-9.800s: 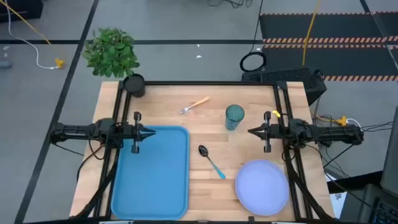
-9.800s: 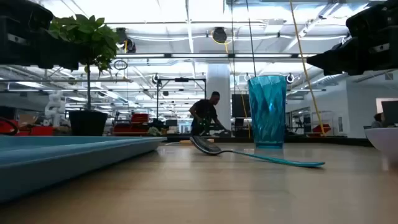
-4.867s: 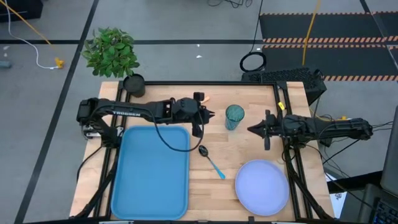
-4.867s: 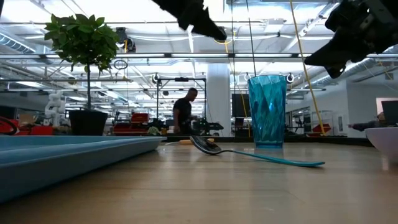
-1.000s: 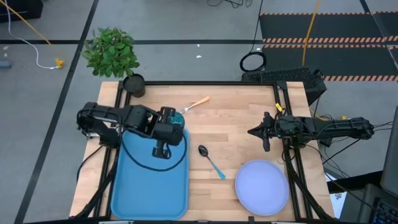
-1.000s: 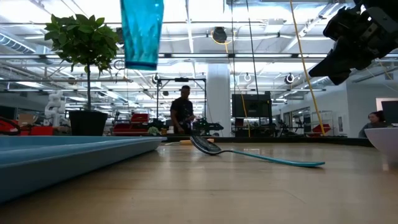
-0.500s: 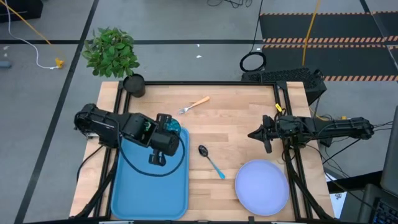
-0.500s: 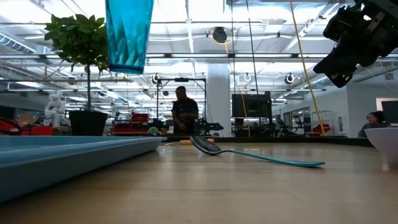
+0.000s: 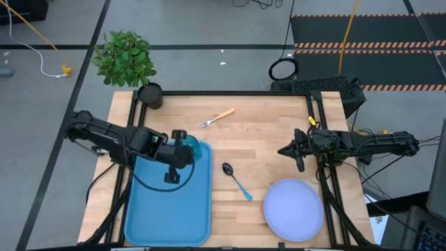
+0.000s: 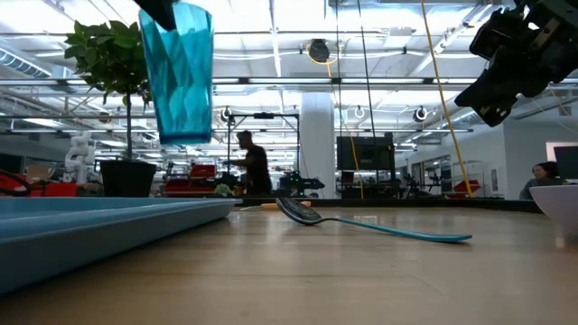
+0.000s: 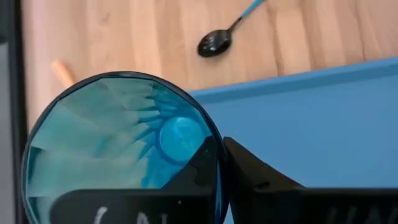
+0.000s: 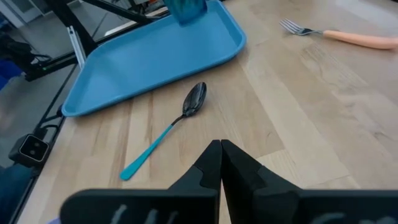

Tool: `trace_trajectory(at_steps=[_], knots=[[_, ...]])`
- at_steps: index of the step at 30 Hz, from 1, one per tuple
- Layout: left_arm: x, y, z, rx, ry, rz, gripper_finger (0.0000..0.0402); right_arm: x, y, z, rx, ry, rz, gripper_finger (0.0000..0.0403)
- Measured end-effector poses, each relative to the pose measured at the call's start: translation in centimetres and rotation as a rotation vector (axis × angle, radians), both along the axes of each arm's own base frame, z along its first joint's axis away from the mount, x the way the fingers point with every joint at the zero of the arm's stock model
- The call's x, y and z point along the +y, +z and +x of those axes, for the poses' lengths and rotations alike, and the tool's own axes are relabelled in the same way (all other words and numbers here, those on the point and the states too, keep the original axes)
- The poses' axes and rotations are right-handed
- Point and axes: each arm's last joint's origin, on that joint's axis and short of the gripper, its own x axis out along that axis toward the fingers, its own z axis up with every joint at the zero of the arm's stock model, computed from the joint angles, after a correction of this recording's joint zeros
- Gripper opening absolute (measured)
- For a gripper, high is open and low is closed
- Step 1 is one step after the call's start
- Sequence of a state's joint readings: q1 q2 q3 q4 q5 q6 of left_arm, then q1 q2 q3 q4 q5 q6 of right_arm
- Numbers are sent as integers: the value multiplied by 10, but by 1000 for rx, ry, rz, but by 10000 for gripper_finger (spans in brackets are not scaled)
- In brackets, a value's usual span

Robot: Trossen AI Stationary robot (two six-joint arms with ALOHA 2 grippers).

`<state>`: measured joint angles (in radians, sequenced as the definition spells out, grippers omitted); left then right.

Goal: Pick and place plate/cup/fork/spoon on tray
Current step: Put the blue cup on the blue tray

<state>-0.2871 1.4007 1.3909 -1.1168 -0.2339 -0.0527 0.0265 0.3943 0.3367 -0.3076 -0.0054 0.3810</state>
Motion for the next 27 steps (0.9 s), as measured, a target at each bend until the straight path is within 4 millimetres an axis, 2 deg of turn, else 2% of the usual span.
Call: trace_trajectory(at_steps=[6,10,17,27], knots=[[14,-41,9,45,-34,-7,12,0,-1,1,11,-2,-1,0],[24,-60,11,53,-36,4,15,0,-4,3,39,-15,22,0],[37,-77,17,9,-79,-51,13,0,-9,8,95,-17,22,0],[41,-81,18,-12,-78,-21,30,0,-13,11,130,-17,22,0]])
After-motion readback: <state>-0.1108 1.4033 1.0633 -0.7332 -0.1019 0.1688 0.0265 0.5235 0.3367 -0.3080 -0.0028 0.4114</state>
